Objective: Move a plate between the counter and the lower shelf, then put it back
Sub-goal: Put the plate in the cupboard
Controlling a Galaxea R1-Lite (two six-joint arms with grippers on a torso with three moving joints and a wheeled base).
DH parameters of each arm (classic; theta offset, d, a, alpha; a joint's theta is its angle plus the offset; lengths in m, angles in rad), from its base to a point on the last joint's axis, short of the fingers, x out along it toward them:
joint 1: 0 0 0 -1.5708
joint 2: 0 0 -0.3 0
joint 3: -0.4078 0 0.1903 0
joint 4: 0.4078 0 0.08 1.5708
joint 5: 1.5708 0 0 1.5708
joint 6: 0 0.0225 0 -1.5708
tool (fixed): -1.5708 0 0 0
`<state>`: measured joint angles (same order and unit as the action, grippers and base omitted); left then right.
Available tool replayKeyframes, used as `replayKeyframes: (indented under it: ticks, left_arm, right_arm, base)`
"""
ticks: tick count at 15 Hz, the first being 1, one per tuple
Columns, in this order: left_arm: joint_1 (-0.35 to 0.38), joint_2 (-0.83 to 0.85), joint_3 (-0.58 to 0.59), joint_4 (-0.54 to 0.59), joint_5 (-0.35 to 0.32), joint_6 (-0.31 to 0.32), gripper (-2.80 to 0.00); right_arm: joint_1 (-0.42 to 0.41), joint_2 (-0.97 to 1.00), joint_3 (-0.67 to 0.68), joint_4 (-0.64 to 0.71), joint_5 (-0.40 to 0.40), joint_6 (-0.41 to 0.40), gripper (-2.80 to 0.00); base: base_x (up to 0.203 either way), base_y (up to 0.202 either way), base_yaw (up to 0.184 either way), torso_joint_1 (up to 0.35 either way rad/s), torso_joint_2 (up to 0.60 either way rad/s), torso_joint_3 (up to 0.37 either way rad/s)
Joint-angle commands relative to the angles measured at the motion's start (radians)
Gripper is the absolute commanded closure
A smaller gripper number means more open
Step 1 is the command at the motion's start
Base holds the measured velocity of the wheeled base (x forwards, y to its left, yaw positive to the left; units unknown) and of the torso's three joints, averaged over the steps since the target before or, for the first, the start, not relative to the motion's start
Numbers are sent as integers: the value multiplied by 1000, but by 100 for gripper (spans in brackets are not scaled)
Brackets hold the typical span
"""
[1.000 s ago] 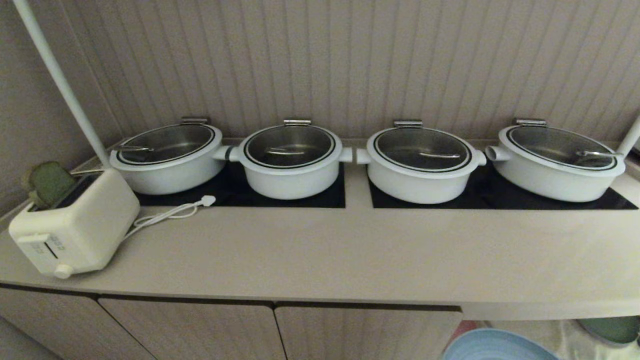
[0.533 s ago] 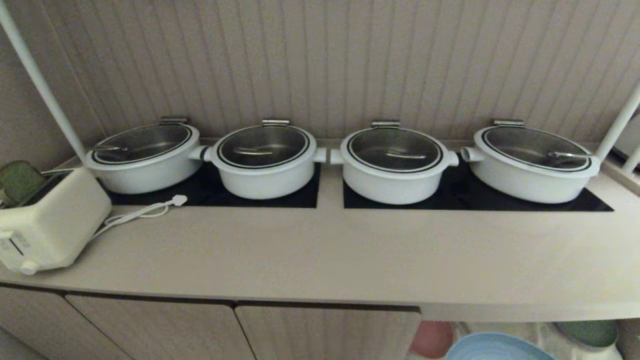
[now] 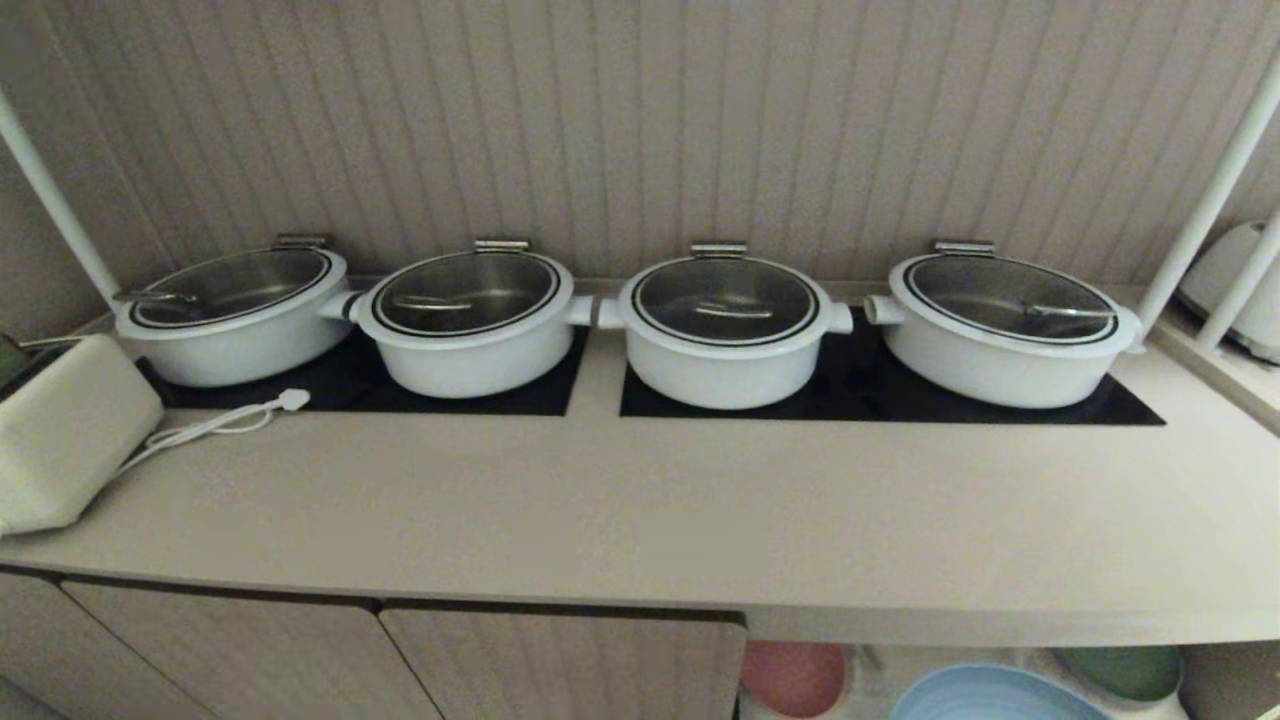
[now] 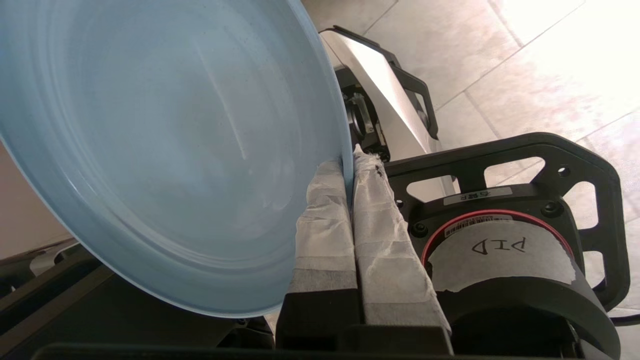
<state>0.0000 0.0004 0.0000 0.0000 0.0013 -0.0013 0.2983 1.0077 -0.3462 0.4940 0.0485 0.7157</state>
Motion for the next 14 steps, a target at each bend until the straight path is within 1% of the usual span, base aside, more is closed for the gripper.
replayKeyframes:
  ticks: [1, 14]
  left_arm:
    - [0, 0, 0, 0, 0, 0, 0]
    - [0, 0, 0, -2, 0, 1, 0]
  right_arm:
    - [1, 2, 1, 5, 1, 4, 0]
    - [1, -12, 4, 9, 1, 5, 0]
  base:
    - [0, -191, 0, 2, 3, 2]
    - [0, -194, 1, 2, 3, 2]
